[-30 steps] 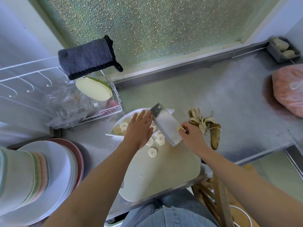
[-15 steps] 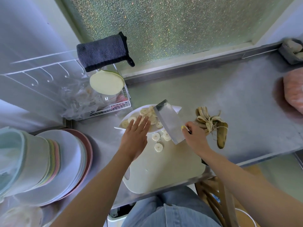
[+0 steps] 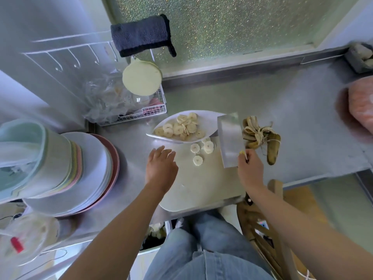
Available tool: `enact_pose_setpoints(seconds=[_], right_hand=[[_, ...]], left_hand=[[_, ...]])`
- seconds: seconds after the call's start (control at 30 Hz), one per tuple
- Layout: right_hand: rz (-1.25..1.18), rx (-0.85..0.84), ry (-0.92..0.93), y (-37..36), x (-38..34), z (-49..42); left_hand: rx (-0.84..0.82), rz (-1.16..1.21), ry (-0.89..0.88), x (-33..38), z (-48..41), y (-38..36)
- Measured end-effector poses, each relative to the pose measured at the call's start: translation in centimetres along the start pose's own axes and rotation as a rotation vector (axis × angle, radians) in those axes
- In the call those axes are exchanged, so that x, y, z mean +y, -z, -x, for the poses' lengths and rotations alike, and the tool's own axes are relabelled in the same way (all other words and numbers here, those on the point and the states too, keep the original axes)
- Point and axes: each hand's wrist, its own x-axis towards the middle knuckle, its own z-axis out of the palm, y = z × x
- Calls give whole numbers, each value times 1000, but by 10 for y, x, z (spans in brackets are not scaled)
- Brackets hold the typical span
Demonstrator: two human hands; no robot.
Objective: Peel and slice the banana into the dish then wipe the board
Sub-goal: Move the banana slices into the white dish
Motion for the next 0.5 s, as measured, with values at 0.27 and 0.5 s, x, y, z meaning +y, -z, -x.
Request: enact_pose_setpoints(seconds=[0.27, 0.5], right_hand=[[46, 80, -94, -1, 36, 46], [18, 97, -101, -3, 43, 38]], left_hand=[[-11, 289, 79, 17, 9, -19], [-185, 95, 43, 16, 9, -33]])
